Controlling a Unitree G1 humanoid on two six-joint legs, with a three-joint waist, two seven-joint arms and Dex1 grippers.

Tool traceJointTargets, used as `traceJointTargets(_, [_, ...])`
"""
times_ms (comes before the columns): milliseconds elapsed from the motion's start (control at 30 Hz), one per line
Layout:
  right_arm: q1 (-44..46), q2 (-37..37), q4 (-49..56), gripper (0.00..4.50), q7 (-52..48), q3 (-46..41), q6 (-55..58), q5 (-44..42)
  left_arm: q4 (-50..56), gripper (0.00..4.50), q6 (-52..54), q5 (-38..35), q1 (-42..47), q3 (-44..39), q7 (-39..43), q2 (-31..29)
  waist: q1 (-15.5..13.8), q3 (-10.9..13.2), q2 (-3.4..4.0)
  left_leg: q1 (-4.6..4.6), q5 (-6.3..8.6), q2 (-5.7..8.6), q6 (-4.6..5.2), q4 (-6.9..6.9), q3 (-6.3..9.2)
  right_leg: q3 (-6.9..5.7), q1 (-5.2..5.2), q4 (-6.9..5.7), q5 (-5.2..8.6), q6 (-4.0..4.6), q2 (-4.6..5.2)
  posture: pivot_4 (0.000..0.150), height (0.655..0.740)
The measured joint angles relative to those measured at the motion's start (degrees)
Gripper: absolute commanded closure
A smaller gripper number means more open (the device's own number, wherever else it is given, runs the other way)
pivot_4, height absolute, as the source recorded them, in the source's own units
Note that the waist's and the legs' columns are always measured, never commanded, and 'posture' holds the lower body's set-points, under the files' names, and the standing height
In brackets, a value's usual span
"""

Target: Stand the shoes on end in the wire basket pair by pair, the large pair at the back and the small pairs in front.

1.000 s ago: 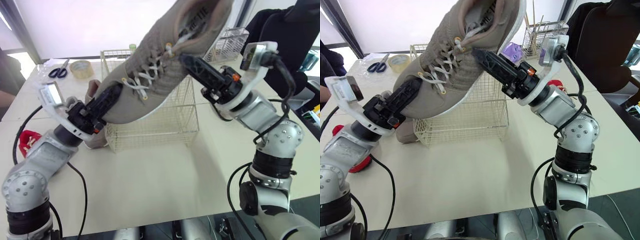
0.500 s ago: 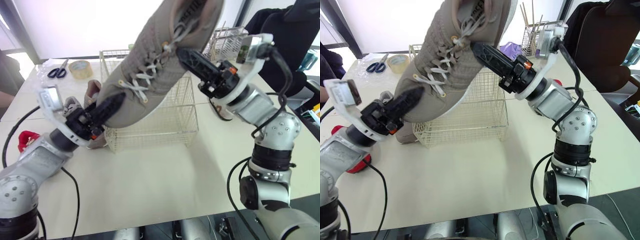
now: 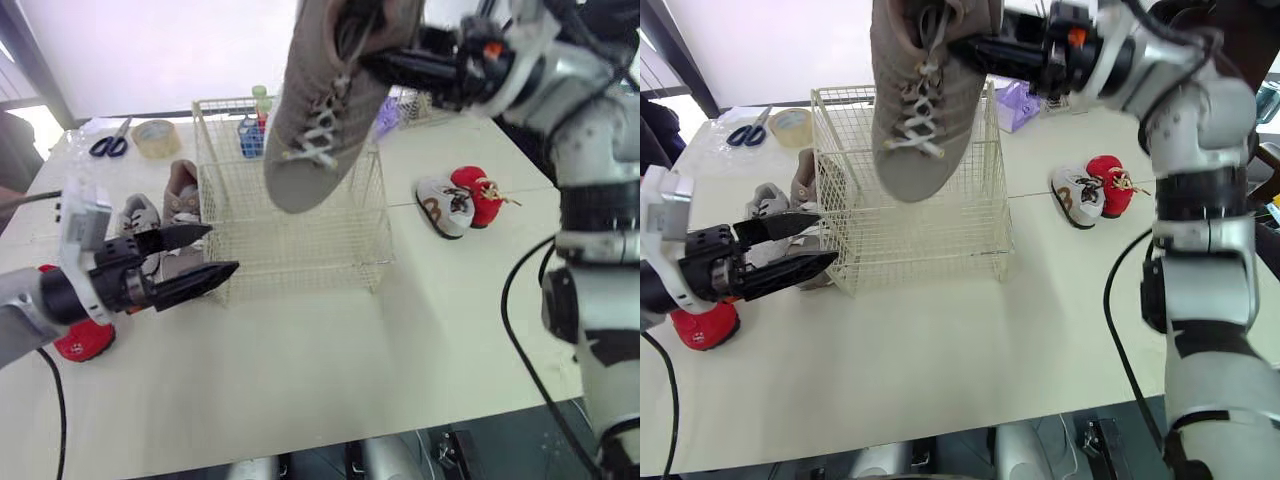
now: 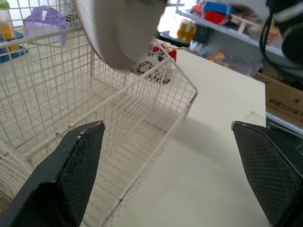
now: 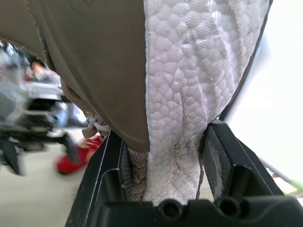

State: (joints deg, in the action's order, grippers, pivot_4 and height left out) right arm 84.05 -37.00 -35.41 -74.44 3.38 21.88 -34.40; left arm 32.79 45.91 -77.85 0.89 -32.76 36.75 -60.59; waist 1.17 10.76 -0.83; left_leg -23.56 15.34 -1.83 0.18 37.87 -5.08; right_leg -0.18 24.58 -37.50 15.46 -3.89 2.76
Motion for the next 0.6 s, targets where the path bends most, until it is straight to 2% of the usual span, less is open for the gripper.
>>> traceJointTargets(100, [9.1, 1.9, -14.6, 2.86, -4.2, 0.4, -8.8, 6.2, 0.0, 0.07, 0.0, 0.8, 1.1, 0.5, 0.1, 0.2, 0.0, 0.0, 0.01, -0.18, 0.02, 0.00, 0.01, -0.06, -0.01, 0.01, 0.14, 0.10, -0.07, -0.13, 0.09, 0.150, 0.7400])
traceJointTargets(233, [15.8, 3.2, -26.7, 2.86, -5.7, 0.1, -17.8, 12.2, 1.5, 0.07, 0.0, 1.0, 1.5, 0.8, -0.8, 1.6, 0.1, 0.0, 0.00, -0.59, -0.12, 0.01, -0.27, -0.07, 0.03, 0.00, 0.44, 0.22, -0.09, -0.13, 0.21, 0.150, 0.7400])
traceJointTargets(400, [17.9, 4.1, -34.4, 2.86, -6.0, -0.6, -23.9, 17.9, 2.5, 0.07, 0.0, 1.0, 1.4, 1.0, -2.2, 2.6, 0.2, 0.0, 0.02, -0.86, -0.14, 0.09, -0.33, -0.08, 0.02, -0.02, 0.72, 0.22, -0.12, -0.08, 0.41, 0.150, 0.7400])
traceJointTargets(600, [18.3, 4.7, -36.6, 2.86, -9.0, -0.6, -26.6, 23.1, 3.4, 0.07, 0.0, 1.0, 1.4, 1.1, -3.2, 3.3, 1.0, 0.0, 0.02, -0.86, -0.14, 0.12, -0.36, -0.17, 0.05, -0.06, 0.72, 0.24, -0.12, -0.08, 0.49, 0.150, 0.7400])
